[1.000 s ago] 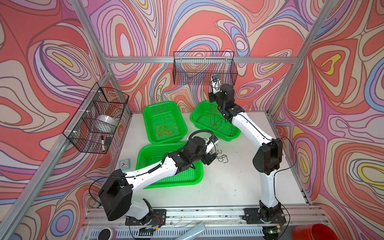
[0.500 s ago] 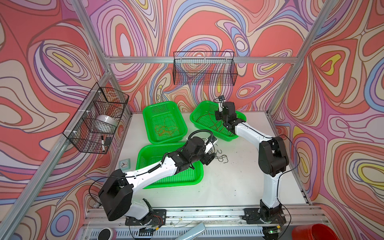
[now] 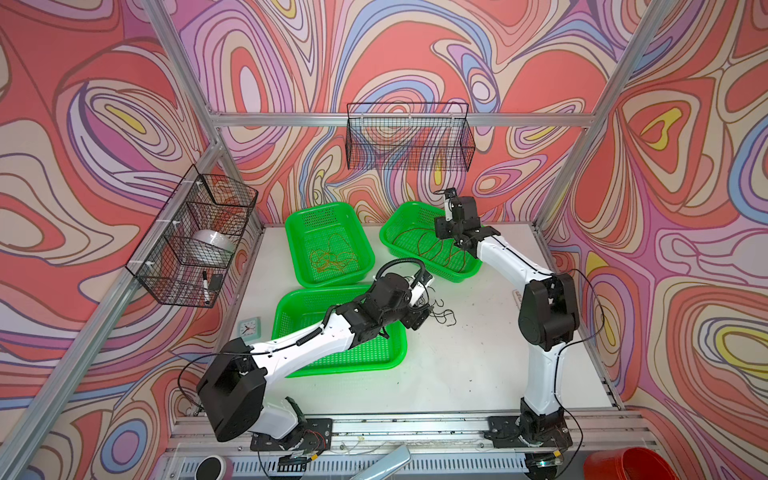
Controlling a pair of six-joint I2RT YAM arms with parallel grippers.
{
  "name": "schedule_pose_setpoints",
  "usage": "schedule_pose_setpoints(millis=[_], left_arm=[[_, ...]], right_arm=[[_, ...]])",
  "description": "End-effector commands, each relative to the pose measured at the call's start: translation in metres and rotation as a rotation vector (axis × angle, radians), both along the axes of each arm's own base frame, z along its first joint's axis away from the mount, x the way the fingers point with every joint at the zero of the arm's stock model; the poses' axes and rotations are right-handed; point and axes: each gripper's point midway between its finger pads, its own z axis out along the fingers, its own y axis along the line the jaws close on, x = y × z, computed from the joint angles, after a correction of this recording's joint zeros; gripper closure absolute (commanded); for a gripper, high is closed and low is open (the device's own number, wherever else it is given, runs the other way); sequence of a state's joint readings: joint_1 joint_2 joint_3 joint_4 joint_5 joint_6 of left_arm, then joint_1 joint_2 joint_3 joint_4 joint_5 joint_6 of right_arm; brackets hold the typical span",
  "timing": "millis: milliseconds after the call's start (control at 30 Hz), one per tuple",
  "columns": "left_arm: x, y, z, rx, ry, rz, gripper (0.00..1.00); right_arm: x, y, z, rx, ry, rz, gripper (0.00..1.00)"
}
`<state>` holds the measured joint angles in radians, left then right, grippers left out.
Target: Untangle the cables
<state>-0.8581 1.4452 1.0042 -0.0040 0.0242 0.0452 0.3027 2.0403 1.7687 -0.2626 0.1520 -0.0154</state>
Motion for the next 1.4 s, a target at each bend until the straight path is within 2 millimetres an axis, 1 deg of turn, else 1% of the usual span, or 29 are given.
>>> schedule_pose_setpoints(millis=[0,67,100,200,267,333,367,433,533,633,767,833,867,900,967,1000,1033,1100,1167,1233,1267,1367], left_arm=[[0.007,0.000,0.007,-0.024,-0.003,0.033,0.17],[0.009,0.001,0.007,-0.026,-0.002,0.043,0.17],[0.010,0.002,0.008,-0.033,0.003,0.052,0.17],[0.016,0.006,0.009,-0.062,0.030,0.080,0.18],[0.018,0.006,0.011,-0.077,0.037,0.087,0.18],[0.020,0.007,0.011,-0.088,0.042,0.098,0.19],[0.021,0.007,0.012,-0.095,0.044,0.099,0.19],[0.023,0.009,0.014,-0.106,0.047,0.113,0.20],[0.023,0.010,0.016,-0.114,0.048,0.122,0.21],[0.021,0.013,0.017,-0.116,0.050,0.129,0.21],[0.019,0.019,0.017,-0.114,0.043,0.142,0.21],[0.018,0.022,0.018,-0.110,0.036,0.147,0.21],[0.017,0.023,0.019,-0.109,0.033,0.150,0.22],[0.017,0.025,0.019,-0.104,0.029,0.153,0.21],[0.017,0.027,0.018,-0.097,0.026,0.156,0.21],[0.018,0.028,0.019,-0.095,0.023,0.158,0.21],[0.018,0.028,0.018,-0.090,0.021,0.159,0.22],[0.018,0.029,0.018,-0.085,0.015,0.160,0.21],[0.019,0.029,0.017,-0.077,0.012,0.158,0.21],[0.019,0.028,0.016,-0.068,0.012,0.152,0.21],[0.019,0.028,0.016,-0.064,0.011,0.146,0.21],[0.016,0.023,0.012,-0.051,0.011,0.106,0.18]], right_arm=[[-0.029,-0.001,0.011,0.031,0.063,0.032,0.29],[-0.051,0.000,0.023,0.090,0.076,0.045,0.31],[-0.062,0.002,0.022,0.120,0.097,0.053,0.32],[-0.105,0.013,0.017,0.211,0.167,0.082,0.40],[-0.132,0.025,-0.002,0.252,0.227,0.099,0.45],[-0.160,0.042,-0.029,0.269,0.298,0.129,0.47],[-0.170,0.049,-0.040,0.264,0.325,0.140,0.48],[-0.186,0.054,-0.070,0.268,0.394,0.116,0.51],[-0.197,0.053,-0.104,0.321,0.472,0.056,0.52],[-0.197,0.050,-0.128,0.338,0.503,0.006,0.54],[-0.194,0.051,-0.149,0.342,0.543,-0.032,0.56],[-0.193,0.053,-0.154,0.350,0.552,-0.032,0.56],[-0.192,0.055,-0.153,0.357,0.553,-0.030,0.56],[-0.194,0.056,-0.164,0.352,0.581,-0.033,0.57],[-0.195,0.059,-0.167,0.362,0.600,-0.026,0.58],[-0.196,0.059,-0.169,0.363,0.607,-0.026,0.60],[-0.197,0.059,-0.170,0.362,0.614,-0.025,0.65],[-0.198,0.061,-0.171,0.364,0.626,-0.017,0.81],[-0.200,0.063,-0.166,0.355,0.635,0.010,1.00],[-0.199,0.060,-0.152,0.337,0.613,0.019,1.00],[-0.197,0.059,-0.135,0.336,0.579,0.029,1.00],[-0.195,0.055,-0.092,0.347,0.507,0.054,1.00]])
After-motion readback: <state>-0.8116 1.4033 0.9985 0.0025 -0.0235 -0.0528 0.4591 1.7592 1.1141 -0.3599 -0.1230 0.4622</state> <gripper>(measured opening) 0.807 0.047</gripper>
